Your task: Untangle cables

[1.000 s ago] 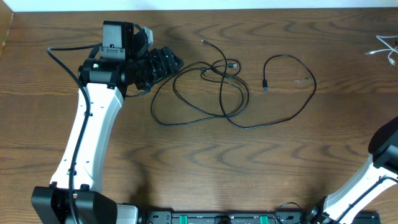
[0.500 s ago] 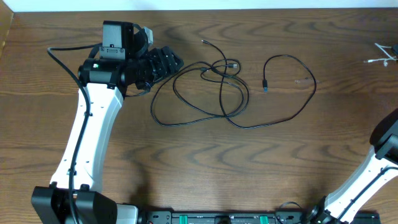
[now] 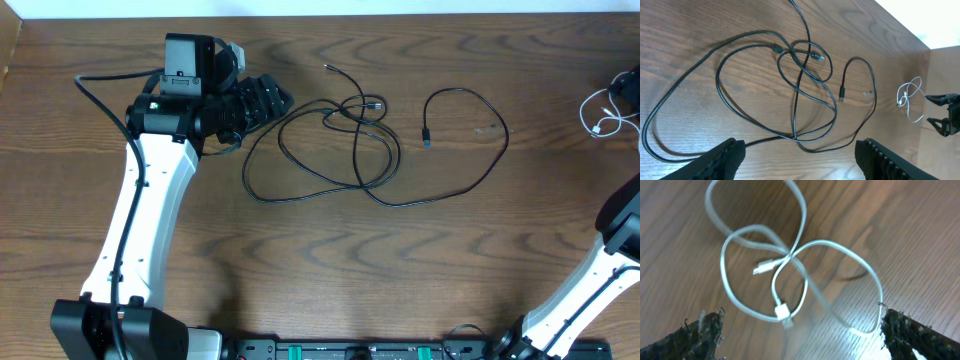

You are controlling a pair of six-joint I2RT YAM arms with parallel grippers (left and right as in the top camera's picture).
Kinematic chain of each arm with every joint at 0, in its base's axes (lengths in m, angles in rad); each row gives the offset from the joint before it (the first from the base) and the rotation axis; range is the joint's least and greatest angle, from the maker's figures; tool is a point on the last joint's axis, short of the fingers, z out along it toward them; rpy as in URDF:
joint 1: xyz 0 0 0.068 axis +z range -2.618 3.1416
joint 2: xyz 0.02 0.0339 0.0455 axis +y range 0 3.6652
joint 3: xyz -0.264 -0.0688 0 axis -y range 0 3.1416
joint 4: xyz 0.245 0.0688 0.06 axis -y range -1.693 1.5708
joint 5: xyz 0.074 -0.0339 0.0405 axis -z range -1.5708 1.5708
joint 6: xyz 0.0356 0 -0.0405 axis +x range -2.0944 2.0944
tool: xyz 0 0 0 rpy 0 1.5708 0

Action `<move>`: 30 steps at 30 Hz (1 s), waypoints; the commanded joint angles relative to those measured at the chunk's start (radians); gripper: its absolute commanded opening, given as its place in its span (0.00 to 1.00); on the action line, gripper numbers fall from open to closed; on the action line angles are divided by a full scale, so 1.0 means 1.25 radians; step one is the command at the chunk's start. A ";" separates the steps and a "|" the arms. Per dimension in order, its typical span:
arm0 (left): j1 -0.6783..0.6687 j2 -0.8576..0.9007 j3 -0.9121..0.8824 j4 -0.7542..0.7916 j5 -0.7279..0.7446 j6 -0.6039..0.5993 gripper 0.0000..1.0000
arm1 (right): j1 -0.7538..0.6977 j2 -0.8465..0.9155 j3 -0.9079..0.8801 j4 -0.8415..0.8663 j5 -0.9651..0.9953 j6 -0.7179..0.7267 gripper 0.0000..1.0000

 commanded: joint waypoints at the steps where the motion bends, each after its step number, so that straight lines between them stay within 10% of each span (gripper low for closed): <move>1: 0.002 -0.004 -0.001 0.012 -0.013 0.069 0.76 | 0.007 -0.097 0.003 -0.016 -0.103 -0.088 0.99; 21: -0.142 -0.057 0.063 -0.093 -0.289 0.193 0.75 | 0.283 -0.296 0.002 -0.112 -0.349 -0.347 0.98; 30: -0.246 0.072 0.033 0.026 -0.302 -0.083 0.82 | 0.301 -0.296 0.001 -0.186 -0.346 -0.347 0.99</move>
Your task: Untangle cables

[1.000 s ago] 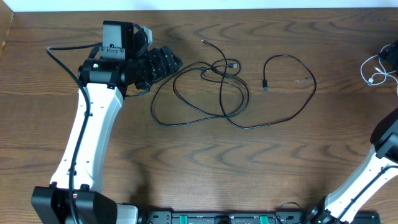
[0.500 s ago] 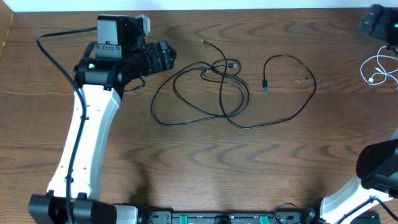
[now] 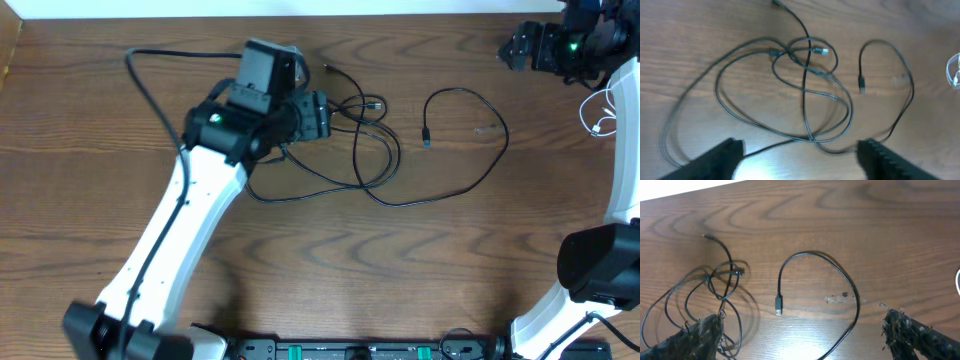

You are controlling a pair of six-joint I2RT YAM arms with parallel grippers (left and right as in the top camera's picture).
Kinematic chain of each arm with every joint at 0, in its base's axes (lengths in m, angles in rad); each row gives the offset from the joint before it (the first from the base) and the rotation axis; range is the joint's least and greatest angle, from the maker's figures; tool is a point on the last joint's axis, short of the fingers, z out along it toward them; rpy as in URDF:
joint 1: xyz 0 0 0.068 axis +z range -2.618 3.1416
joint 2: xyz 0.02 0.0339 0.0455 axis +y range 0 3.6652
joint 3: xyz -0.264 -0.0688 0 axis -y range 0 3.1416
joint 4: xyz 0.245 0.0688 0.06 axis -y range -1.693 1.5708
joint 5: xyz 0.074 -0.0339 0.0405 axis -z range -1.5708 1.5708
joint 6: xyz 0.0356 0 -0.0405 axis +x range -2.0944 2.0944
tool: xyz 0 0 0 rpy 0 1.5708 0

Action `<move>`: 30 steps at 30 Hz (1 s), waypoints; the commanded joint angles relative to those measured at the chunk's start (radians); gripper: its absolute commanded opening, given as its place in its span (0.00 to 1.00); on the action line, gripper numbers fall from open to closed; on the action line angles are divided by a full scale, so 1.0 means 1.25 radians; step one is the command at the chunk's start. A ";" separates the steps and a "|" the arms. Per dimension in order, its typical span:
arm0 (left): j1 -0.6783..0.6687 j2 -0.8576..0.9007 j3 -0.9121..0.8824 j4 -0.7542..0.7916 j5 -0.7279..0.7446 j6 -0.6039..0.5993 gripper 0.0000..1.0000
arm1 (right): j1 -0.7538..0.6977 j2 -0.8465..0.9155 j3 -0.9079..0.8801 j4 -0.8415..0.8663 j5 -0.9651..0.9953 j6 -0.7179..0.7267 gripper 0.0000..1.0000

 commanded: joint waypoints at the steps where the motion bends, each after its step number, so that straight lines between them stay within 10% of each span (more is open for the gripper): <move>1: -0.016 0.094 -0.010 0.052 -0.013 -0.135 0.82 | 0.002 0.001 0.000 -0.007 -0.005 -0.013 0.99; 21: -0.052 0.392 -0.010 0.271 0.026 -0.380 0.80 | 0.003 0.001 -0.001 -0.013 -0.005 -0.012 0.96; 30: -0.051 0.409 -0.009 0.283 -0.136 -0.269 0.21 | 0.003 0.001 -0.001 -0.013 -0.011 -0.010 0.96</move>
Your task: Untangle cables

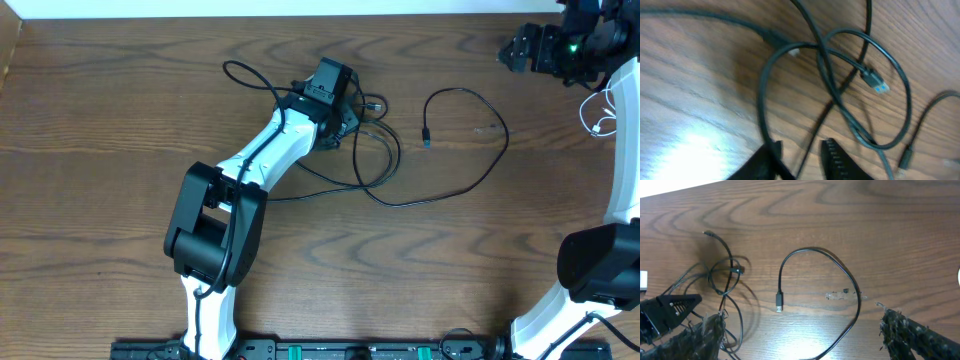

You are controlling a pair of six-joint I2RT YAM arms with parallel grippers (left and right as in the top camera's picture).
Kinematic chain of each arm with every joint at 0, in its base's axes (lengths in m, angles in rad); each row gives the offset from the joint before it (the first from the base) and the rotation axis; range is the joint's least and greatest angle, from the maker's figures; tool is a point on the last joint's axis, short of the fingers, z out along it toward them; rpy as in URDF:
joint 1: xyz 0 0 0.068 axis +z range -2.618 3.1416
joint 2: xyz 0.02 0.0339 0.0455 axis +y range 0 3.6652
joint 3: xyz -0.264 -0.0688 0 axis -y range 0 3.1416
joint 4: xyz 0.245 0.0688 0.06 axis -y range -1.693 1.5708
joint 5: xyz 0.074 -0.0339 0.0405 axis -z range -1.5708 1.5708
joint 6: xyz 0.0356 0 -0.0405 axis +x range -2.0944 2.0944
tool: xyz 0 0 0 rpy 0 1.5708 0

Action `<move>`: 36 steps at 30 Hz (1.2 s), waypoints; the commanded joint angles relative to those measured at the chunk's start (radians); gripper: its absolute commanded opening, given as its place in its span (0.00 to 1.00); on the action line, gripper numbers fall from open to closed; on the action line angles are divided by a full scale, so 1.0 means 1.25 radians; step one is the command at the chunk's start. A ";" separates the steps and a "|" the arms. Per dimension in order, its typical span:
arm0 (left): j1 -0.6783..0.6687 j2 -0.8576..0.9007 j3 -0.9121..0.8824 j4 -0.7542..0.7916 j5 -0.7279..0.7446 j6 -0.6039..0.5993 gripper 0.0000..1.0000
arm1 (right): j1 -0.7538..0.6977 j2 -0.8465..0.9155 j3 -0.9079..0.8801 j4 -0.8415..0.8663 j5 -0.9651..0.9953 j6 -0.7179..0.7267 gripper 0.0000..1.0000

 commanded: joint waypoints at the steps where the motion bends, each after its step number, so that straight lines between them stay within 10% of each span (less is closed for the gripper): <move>1: -0.001 0.002 -0.004 -0.001 -0.105 0.143 0.12 | 0.004 0.001 -0.001 -0.003 -0.013 -0.005 0.96; 11: -0.002 -0.289 0.019 -0.035 -0.093 0.458 0.08 | 0.044 0.003 -0.002 0.013 -0.020 -0.006 0.98; 19: -0.002 -0.544 0.018 -0.031 -0.056 0.488 0.08 | 0.071 0.012 -0.009 0.022 -0.026 -0.006 0.99; 36: -0.001 -0.642 0.019 0.504 -0.339 0.488 0.07 | 0.218 0.013 -0.033 0.032 -0.236 -0.140 0.99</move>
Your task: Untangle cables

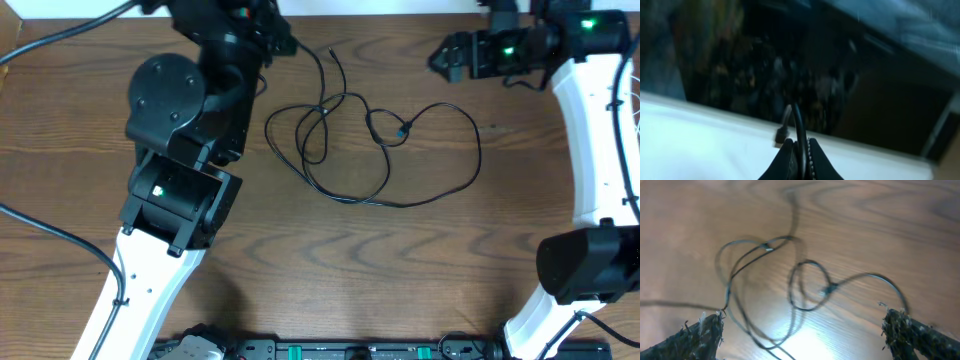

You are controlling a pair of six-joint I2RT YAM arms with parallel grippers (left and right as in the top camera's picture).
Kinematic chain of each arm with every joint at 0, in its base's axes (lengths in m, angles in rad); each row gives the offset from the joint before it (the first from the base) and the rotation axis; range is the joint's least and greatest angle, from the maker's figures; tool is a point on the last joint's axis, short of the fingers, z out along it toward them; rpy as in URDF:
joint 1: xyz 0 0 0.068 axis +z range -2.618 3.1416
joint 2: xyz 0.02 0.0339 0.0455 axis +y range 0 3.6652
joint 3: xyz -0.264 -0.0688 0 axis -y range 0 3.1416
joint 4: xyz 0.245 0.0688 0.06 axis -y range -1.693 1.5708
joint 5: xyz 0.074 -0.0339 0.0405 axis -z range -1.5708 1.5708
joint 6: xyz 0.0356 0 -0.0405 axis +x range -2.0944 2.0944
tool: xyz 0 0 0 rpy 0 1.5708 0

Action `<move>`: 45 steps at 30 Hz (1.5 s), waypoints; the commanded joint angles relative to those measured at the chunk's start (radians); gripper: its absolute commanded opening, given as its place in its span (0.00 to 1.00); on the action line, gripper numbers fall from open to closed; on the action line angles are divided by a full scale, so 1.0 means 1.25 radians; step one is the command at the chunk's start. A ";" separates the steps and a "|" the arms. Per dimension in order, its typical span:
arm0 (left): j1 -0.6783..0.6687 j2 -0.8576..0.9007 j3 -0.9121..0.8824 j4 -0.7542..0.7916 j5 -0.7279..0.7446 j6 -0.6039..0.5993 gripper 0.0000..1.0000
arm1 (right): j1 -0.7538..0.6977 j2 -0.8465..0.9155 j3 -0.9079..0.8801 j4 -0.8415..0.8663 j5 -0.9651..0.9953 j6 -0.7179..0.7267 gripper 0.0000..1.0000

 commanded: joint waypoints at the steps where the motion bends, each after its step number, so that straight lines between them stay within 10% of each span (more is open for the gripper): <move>1: 0.000 -0.006 0.006 0.075 -0.085 0.014 0.07 | 0.052 0.008 -0.023 0.014 -0.127 -0.099 0.99; 20: 0.000 -0.018 0.006 0.021 -0.085 0.013 0.08 | 0.271 0.072 -0.291 0.369 -0.354 -0.234 0.96; 25: 0.000 -0.018 0.006 -0.006 -0.085 0.013 0.07 | 0.313 0.123 -0.322 0.478 -0.289 -0.158 0.70; 31: 0.000 -0.018 0.006 -0.036 -0.085 0.014 0.08 | 0.313 0.128 -0.321 0.490 -0.186 -0.074 0.01; 45: 0.000 -0.004 0.006 -0.344 -0.086 0.014 0.07 | 0.266 -0.004 0.054 -0.032 0.059 0.025 0.01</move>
